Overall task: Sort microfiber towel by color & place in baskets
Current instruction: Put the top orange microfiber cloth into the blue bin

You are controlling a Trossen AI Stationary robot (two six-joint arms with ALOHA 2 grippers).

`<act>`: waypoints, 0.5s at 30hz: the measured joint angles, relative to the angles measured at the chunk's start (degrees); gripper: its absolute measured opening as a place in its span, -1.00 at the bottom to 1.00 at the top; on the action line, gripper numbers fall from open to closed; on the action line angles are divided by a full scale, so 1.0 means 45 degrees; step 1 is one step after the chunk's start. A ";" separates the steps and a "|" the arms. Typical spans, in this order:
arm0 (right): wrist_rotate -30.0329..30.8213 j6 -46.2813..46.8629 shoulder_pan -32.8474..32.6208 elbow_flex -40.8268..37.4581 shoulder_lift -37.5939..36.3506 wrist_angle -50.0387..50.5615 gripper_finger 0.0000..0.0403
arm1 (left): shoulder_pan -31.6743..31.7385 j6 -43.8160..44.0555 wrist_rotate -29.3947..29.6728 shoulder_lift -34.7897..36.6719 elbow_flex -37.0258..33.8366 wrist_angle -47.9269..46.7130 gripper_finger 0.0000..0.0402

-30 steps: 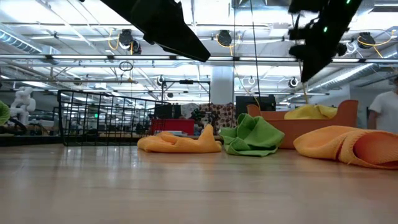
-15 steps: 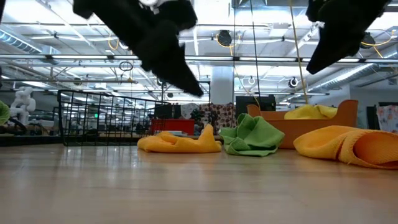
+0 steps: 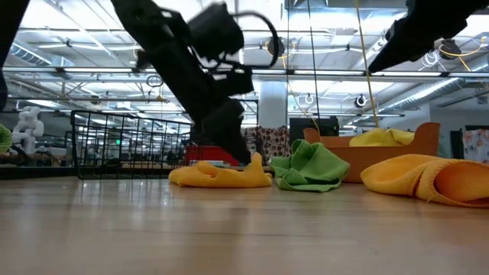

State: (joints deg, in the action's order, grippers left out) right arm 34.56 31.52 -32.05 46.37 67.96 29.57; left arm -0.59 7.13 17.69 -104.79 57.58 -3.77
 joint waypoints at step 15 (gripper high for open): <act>-0.0036 -0.1285 -0.0345 -0.0015 0.2081 -0.0845 -0.15 | 0.1906 0.0173 -0.3192 -0.2304 0.0121 0.1366 0.14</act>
State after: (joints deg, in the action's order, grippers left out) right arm 34.40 25.74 -33.61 46.30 77.32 25.77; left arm 7.99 7.91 3.33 -115.16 58.13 2.38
